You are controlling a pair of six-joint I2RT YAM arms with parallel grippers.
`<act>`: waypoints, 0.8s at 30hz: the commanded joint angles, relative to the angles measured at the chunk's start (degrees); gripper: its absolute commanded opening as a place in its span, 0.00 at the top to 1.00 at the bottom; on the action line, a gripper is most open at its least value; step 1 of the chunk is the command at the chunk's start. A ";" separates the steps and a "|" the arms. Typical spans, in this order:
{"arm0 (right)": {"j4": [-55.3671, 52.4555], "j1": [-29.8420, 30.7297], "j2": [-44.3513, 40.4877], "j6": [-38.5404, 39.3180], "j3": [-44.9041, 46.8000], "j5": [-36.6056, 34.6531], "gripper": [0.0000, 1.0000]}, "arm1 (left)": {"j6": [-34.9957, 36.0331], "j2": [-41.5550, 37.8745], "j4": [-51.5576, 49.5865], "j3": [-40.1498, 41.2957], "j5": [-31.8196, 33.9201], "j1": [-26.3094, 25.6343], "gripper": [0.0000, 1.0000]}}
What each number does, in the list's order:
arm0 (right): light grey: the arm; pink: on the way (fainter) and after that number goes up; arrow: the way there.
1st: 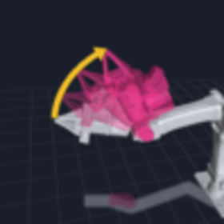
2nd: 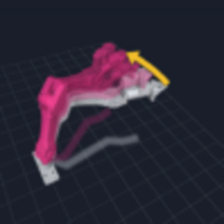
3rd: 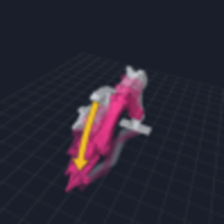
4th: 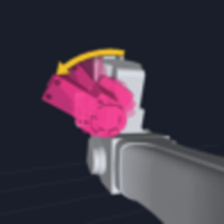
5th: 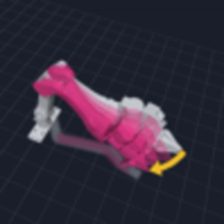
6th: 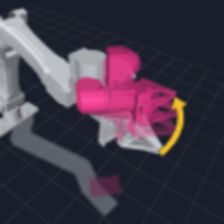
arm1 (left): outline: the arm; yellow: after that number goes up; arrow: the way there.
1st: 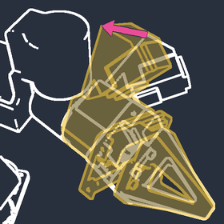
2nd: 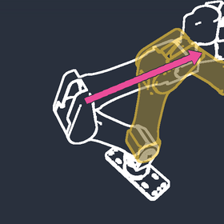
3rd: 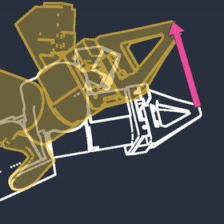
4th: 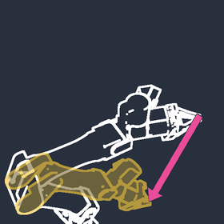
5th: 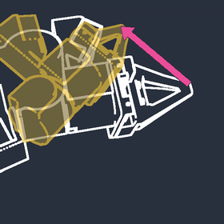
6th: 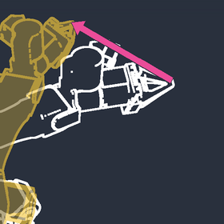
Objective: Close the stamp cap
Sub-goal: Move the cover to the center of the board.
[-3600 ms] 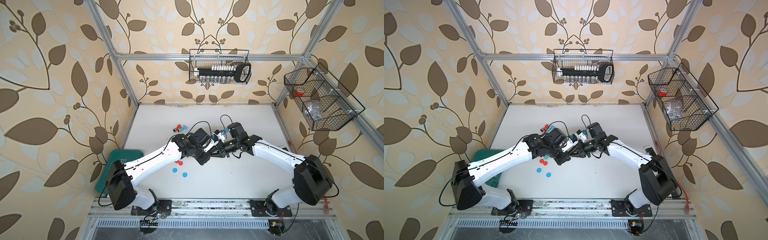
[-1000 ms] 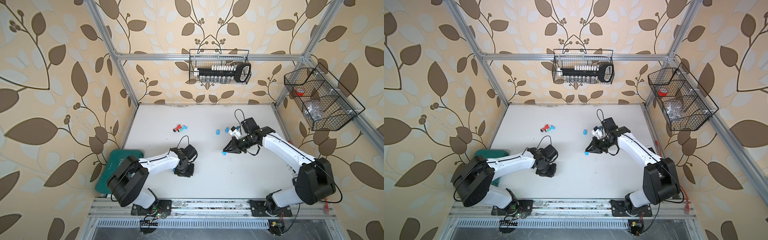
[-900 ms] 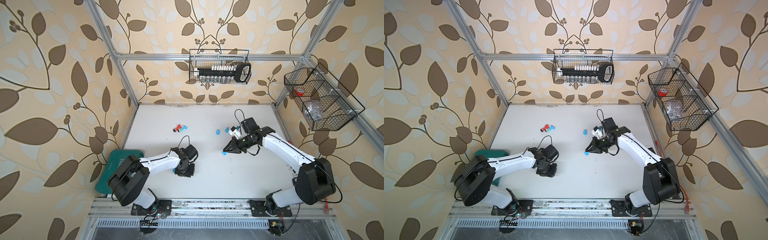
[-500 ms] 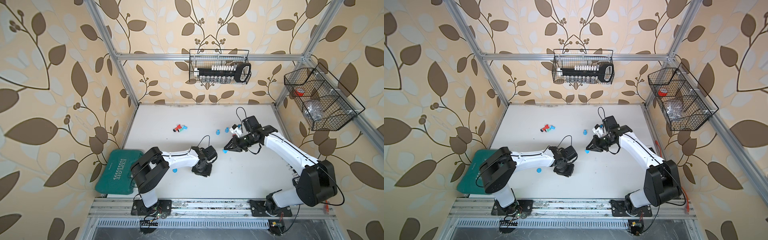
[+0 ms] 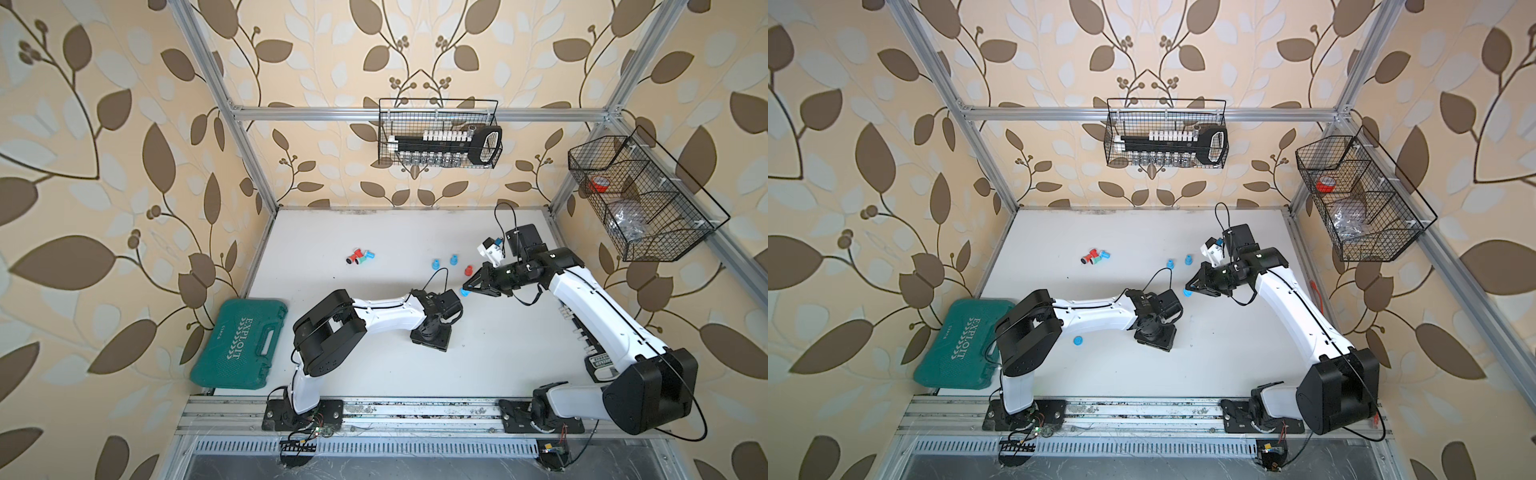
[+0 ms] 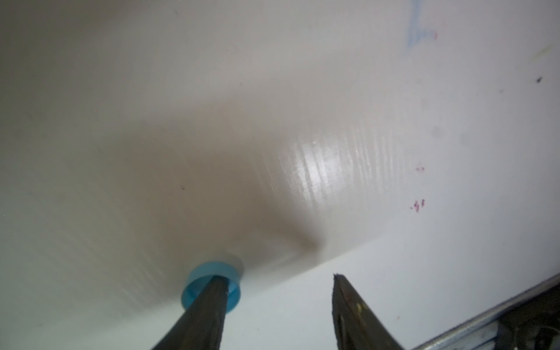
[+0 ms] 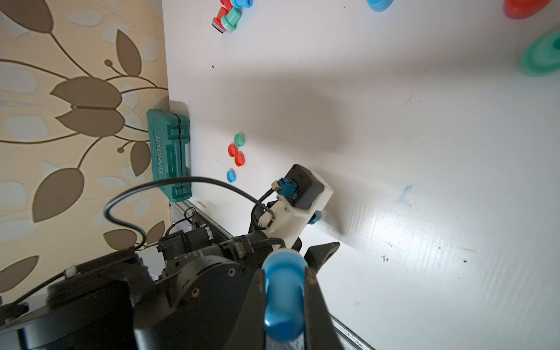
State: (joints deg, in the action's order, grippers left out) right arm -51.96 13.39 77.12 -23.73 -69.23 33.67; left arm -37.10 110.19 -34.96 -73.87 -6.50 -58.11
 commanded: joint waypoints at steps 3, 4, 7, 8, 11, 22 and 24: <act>-2.32 -0.38 -1.05 0.96 -2.09 -2.20 0.93 | 0.21 -4.63 -6.33 -1.96 2.15 -0.03 0.30; -2.45 -0.42 -1.05 0.96 -2.30 -2.44 0.93 | 0.21 -5.44 -6.94 -2.24 2.19 -0.02 0.29; -2.74 -0.39 -1.39 1.06 -2.44 -3.21 0.93 | 0.52 -8.49 -7.68 -1.93 3.08 0.01 0.25; -2.86 -0.45 -1.46 1.05 -2.34 -3.35 0.93 | 0.62 -9.30 -7.44 -1.59 3.21 0.01 0.25; -2.92 -0.38 -1.54 0.96 -2.28 -3.12 0.93 | 1.03 -10.55 -7.36 -1.22 2.92 0.10 0.24; -2.71 -0.38 -2.85 0.10 -0.62 -3.85 0.93 | -6.82 -12.63 17.97 18.83 -3.99 2.06 0.24; -2.81 -0.38 -2.55 -0.08 -0.20 -3.13 0.93 | -3.91 -7.43 8.05 13.56 -7.79 4.40 0.33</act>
State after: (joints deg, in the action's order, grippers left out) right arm -54.00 13.10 75.66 -23.75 -69.84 30.83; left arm -40.88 99.22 -24.99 -59.16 -10.83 -56.21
